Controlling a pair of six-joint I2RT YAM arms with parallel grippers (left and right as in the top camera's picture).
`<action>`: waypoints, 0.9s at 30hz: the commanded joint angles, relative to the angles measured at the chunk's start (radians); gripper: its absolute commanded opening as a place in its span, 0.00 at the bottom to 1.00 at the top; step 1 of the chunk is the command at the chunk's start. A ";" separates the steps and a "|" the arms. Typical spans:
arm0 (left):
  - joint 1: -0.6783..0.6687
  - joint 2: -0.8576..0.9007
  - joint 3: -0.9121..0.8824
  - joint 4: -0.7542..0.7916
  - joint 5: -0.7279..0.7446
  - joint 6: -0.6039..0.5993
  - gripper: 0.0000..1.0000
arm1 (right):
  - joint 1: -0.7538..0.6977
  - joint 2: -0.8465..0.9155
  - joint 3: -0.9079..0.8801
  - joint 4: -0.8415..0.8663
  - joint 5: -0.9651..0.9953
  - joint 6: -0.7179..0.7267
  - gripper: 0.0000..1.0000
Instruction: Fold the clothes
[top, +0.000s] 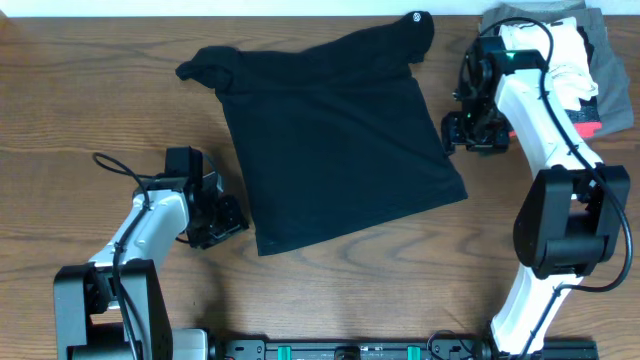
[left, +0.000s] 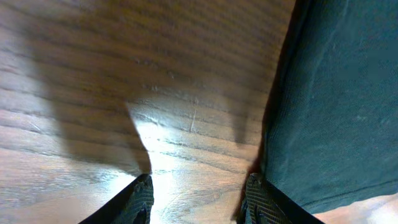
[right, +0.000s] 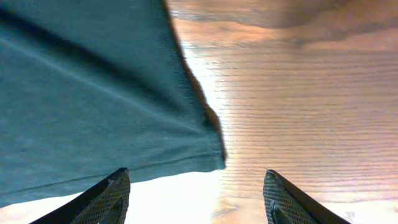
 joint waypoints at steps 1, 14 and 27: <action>0.003 0.009 -0.039 0.014 0.037 0.018 0.50 | -0.023 0.004 -0.012 0.001 0.010 -0.012 0.67; 0.003 0.009 -0.130 0.179 0.164 0.057 0.50 | -0.037 0.005 -0.013 0.017 0.010 -0.012 0.69; -0.208 0.010 -0.149 0.184 0.010 -0.033 0.24 | -0.038 0.005 -0.013 0.038 0.010 -0.012 0.68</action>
